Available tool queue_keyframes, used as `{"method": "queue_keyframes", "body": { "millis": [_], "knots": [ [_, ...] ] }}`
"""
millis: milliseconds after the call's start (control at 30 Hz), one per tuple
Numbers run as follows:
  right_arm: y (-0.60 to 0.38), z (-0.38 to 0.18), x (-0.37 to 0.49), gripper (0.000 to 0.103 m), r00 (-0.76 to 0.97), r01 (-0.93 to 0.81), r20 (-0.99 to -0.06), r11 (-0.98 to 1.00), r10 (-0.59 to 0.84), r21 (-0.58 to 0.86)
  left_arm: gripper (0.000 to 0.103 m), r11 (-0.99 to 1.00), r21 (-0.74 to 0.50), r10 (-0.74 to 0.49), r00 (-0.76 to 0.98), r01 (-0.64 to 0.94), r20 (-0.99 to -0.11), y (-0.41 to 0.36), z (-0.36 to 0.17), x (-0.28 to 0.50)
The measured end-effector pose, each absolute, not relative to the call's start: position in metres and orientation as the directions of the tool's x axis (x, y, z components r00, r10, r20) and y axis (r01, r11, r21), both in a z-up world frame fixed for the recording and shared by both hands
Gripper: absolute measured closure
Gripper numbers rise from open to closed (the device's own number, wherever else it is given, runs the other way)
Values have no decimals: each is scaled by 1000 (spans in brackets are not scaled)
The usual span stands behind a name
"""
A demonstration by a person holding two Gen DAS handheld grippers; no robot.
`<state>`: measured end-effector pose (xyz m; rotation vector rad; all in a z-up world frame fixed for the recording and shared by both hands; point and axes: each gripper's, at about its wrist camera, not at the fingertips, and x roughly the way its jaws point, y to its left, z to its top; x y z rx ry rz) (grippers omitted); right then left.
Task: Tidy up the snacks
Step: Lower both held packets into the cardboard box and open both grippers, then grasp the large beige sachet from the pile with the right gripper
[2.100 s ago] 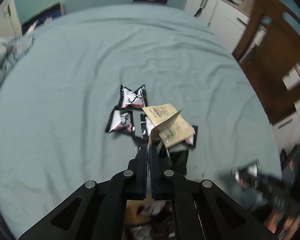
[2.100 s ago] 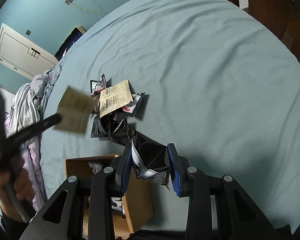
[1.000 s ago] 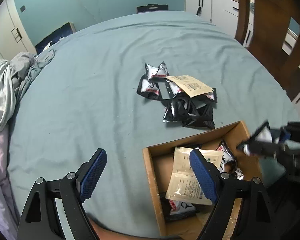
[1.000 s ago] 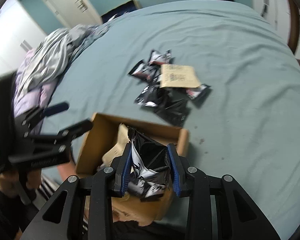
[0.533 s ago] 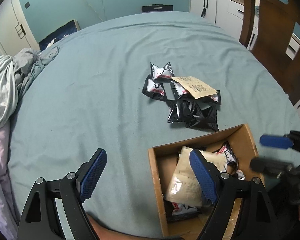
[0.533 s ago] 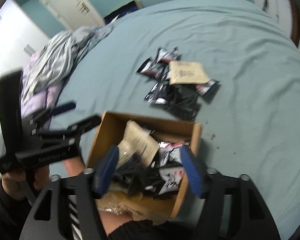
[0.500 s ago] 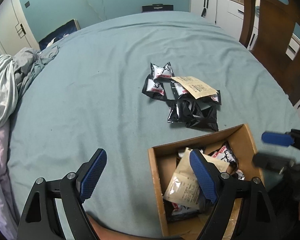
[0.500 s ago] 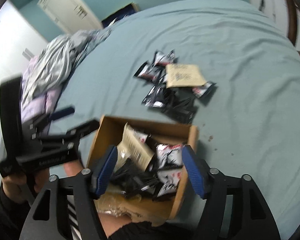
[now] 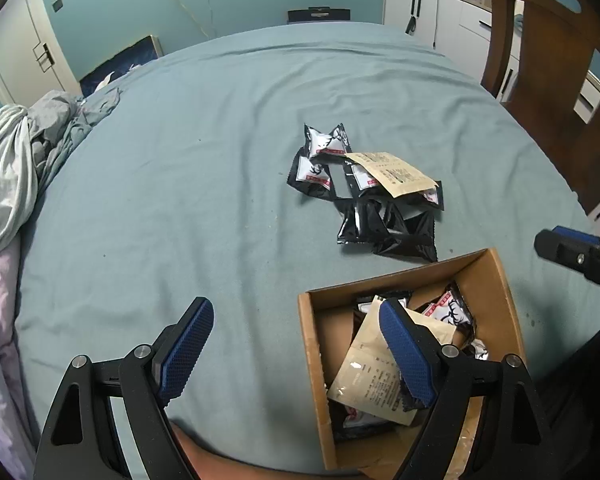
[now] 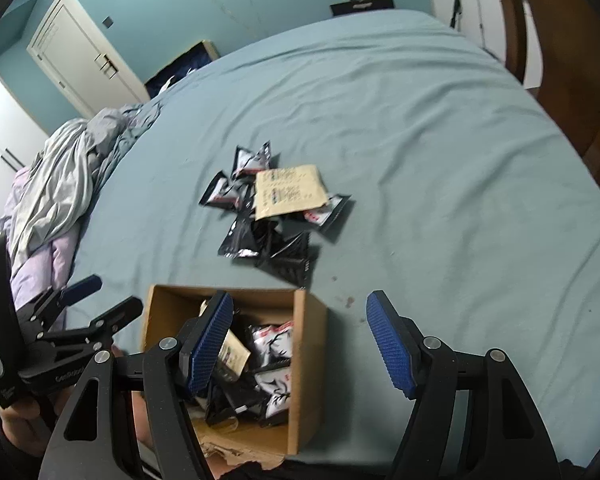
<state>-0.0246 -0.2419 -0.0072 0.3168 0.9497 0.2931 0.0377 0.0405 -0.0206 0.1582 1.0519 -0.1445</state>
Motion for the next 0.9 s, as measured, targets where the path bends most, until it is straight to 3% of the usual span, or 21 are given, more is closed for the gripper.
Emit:
{"method": "queue_keyframes", "body": {
  "millis": [300,533,600,767,900],
  "knots": [
    [-262,-1,-16,34,596,-5,-744,928,301,371,17,978,101,-18,553,184,-833,28,-7,50],
    [-265,-2,9,34,595,111,-802,983,53,148,17,984,123,25,588,127,-809,16,-5,90],
    [-266,-6,13,34,566,109,-820,979,83,174,17,989,102,22,580,106,-814,19,-9,97],
    [-259,-32,38,34,398,31,-848,919,349,393,17,987,108,29,537,118,-843,26,-22,97],
    [-242,-39,68,34,364,12,-862,924,353,383,17,988,82,3,512,132,-859,27,-24,94]
  ]
}}
